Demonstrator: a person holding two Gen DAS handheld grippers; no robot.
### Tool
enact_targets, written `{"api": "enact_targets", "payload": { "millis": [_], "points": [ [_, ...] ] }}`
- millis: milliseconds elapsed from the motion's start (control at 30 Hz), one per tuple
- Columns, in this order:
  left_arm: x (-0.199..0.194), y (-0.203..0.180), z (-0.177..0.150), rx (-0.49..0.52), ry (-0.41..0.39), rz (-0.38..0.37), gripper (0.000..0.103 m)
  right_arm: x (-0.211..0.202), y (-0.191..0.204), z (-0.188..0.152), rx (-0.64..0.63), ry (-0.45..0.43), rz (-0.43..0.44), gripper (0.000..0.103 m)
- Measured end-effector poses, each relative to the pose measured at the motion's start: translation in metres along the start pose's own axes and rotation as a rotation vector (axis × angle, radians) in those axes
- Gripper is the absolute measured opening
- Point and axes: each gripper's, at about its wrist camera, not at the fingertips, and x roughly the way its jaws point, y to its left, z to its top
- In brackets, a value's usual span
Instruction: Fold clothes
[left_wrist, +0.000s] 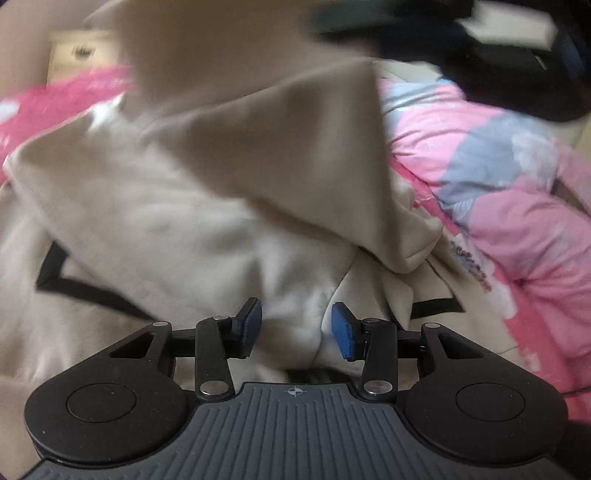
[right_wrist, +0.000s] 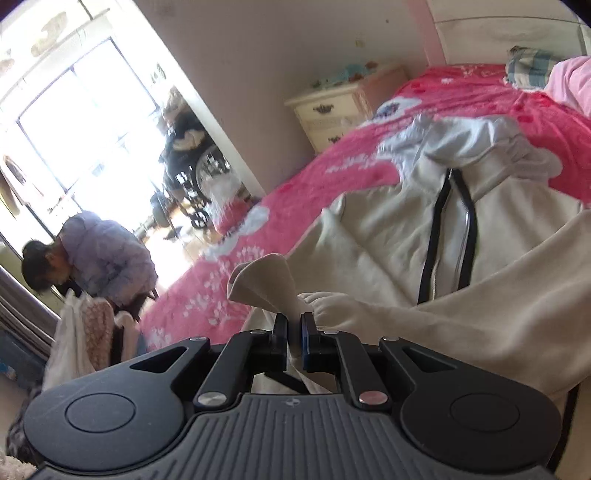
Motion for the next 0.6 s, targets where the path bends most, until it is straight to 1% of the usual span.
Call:
{"api": "enact_targets", "payload": {
  "millis": [100,133,200,233,267,300,333,400,433,500,567,600],
  "points": [
    [-0.022,0.02,0.008,-0.105,0.032,-0.024,0.042,-0.007,0.001,0.0,-0.007,-0.013,0.045,0.009],
    [-0.032,0.029,0.008,-0.135,0.038,-0.019,0.042,-0.009,0.002,-0.001,-0.009,-0.014,0.063,0.009],
    [-0.053,0.048,0.007,-0.207,0.04,0.007,0.043,-0.004,0.006,-0.007,-0.029,0.02,0.095,0.012],
    [-0.064,0.059,0.006,-0.25,0.035,0.028,0.044,0.001,0.008,-0.013,-0.038,0.059,0.108,0.014],
    [-0.075,0.07,0.002,-0.307,0.018,0.055,0.044,0.01,0.011,-0.021,-0.045,0.127,0.118,0.024],
    [-0.084,0.08,0.0,-0.366,-0.002,0.077,0.045,0.019,0.013,-0.031,-0.046,0.21,0.13,0.045],
    [-0.094,0.09,-0.003,-0.425,-0.023,0.099,0.046,0.025,0.013,-0.042,-0.031,0.274,0.133,0.052],
    [-0.109,0.11,-0.009,-0.539,-0.069,0.149,0.046,0.034,0.012,-0.065,0.01,0.386,0.13,0.052],
    [-0.115,0.118,-0.01,-0.584,-0.091,0.174,0.046,0.032,0.007,-0.074,0.074,0.389,0.131,0.052],
    [-0.12,0.125,-0.009,-0.616,-0.129,0.203,0.046,0.024,-0.007,-0.09,0.24,0.349,0.134,0.052],
    [-0.119,0.126,-0.002,-0.591,-0.151,0.206,0.046,0.016,-0.022,-0.105,0.405,0.307,0.138,0.052],
    [-0.115,0.123,0.002,-0.561,-0.15,0.197,0.047,0.011,-0.029,-0.113,0.487,0.285,0.139,0.052]
  ]
}}
